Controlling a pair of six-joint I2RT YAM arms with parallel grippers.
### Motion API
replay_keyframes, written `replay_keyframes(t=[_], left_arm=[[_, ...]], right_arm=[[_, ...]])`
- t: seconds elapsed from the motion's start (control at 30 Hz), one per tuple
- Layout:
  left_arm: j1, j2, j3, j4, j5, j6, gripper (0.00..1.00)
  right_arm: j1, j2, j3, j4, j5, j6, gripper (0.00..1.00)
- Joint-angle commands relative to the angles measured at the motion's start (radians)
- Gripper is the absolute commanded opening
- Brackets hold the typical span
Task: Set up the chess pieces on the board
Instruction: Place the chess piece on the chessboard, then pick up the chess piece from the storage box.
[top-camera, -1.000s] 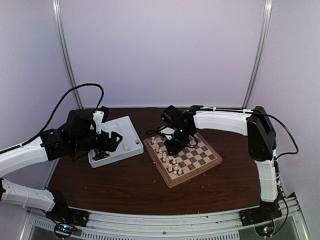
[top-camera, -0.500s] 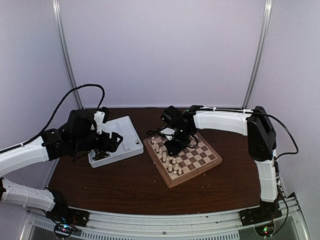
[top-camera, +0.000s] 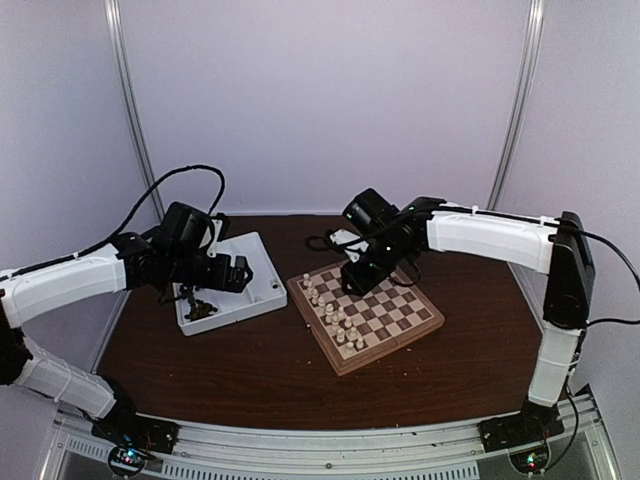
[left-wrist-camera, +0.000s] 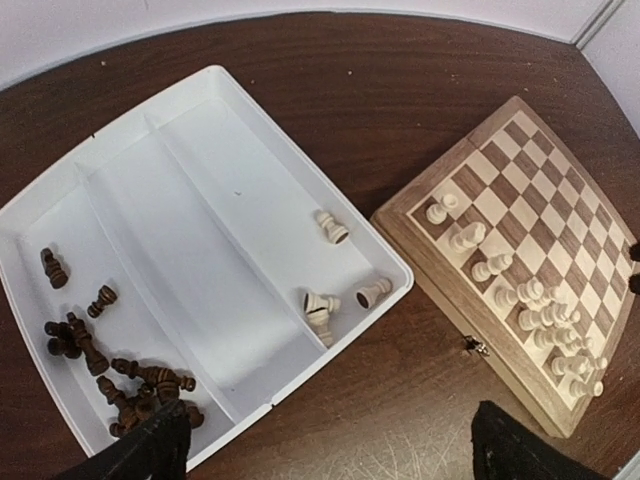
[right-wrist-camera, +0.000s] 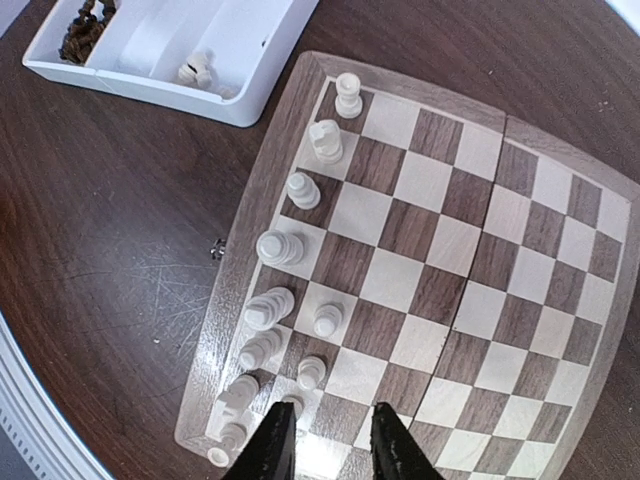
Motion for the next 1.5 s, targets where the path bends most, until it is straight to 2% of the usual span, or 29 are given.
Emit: replay_keyframes(t=[0.0, 0.07, 0.17, 0.37, 0.63, 0.9, 1.07, 1.17, 1.27, 1.47], left_arm=[[0.045, 0.119, 0.122, -0.09, 0.101, -0.116, 0.98], [0.055, 0.168, 0.143, -0.076, 0.125, -0.132, 0.96], [0.063, 0.247, 0.195, -0.07, 0.182, -0.179, 0.84], [0.068, 0.427, 0.351, -0.163, 0.207, -0.296, 0.62], [0.136, 0.566, 0.361, -0.088, 0.257, -0.472, 0.4], [0.156, 0.697, 0.414, -0.021, 0.365, -0.475, 0.39], [0.155, 0.702, 0.448, -0.064, 0.298, -0.456, 0.38], [0.154, 0.664, 0.477, -0.18, 0.184, -0.469, 0.38], [0.154, 0.588, 0.445, -0.204, 0.074, -0.494, 0.4], [0.154, 0.552, 0.439, -0.152, 0.136, -0.477, 0.41]], right_arm=[[-0.005, -0.136, -0.113, 0.126, 0.045, -0.016, 0.28], [-0.005, -0.187, -0.162, 0.158, 0.057, -0.019, 0.29], [-0.005, -0.275, -0.242, 0.198, 0.071, -0.022, 0.28], [-0.004, -0.432, -0.385, 0.252, 0.066, -0.004, 0.28], [-0.005, -0.607, -0.569, 0.35, 0.043, 0.066, 0.26], [-0.004, -0.743, -0.736, 0.447, 0.02, 0.107, 0.26], [-0.006, -0.757, -0.743, 0.44, 0.023, 0.094, 0.26], [-0.005, -0.754, -0.744, 0.447, 0.026, 0.089, 0.26], [-0.004, -0.746, -0.746, 0.457, 0.027, 0.084, 0.26], [-0.005, -0.718, -0.75, 0.483, 0.017, 0.084, 0.26]])
